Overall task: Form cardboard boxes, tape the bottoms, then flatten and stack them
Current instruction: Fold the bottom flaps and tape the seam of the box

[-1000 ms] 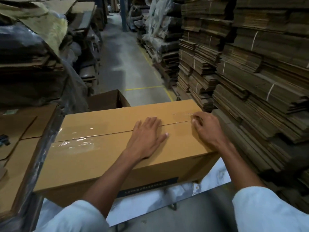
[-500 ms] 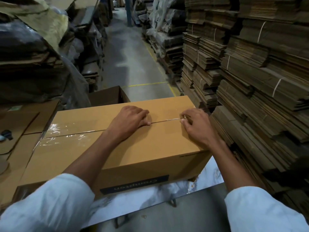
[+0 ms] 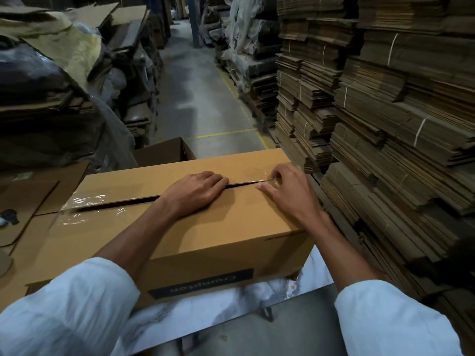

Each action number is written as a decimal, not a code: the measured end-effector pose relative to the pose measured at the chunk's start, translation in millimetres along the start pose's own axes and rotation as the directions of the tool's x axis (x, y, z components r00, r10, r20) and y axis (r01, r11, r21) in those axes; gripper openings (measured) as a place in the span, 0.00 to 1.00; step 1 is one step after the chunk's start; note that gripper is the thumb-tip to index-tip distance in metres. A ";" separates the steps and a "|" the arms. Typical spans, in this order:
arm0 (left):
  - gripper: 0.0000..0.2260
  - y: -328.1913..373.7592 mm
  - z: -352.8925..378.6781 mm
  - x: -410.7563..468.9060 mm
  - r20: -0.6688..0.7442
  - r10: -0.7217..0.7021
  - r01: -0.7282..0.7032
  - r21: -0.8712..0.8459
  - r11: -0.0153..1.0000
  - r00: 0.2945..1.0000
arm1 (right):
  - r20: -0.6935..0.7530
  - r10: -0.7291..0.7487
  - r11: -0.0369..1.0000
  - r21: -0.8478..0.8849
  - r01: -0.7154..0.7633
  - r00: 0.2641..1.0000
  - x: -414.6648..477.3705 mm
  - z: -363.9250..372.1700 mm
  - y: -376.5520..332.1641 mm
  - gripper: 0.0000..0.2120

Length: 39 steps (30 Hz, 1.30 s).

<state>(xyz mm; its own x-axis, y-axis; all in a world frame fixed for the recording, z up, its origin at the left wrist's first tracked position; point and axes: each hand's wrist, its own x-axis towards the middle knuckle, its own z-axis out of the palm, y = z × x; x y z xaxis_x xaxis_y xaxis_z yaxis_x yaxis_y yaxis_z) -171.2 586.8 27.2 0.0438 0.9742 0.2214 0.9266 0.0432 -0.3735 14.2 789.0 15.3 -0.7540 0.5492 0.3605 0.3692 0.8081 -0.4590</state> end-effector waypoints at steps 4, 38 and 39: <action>0.15 -4.9 -4.6 4.1 0.066 0.022 -0.025 0.037 0.999 0.998 | -0.005 0.080 0.997 -0.014 -0.080 0.997 16.3 5.1 -11.4 0.20; 0.16 1.6 -7.5 55.5 0.254 0.000 -0.073 0.276 0.958 0.967 | -0.007 0.083 0.874 -0.481 -0.076 0.997 16.3 -8.8 -59.2 0.12; 0.16 1.9 -7.6 55.0 0.253 0.005 -0.077 0.276 0.958 0.968 | 0.007 0.076 0.859 -0.508 -0.062 0.997 16.5 -8.3 -60.2 0.12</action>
<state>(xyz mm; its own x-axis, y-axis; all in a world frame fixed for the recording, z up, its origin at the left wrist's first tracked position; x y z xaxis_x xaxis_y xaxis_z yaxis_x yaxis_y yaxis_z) -164.2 638.7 45.6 -0.0473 0.9988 -0.0152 0.7812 0.0275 -0.6237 -15.9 751.1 55.7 -0.7274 0.6075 0.3191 0.6399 0.7685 -0.0044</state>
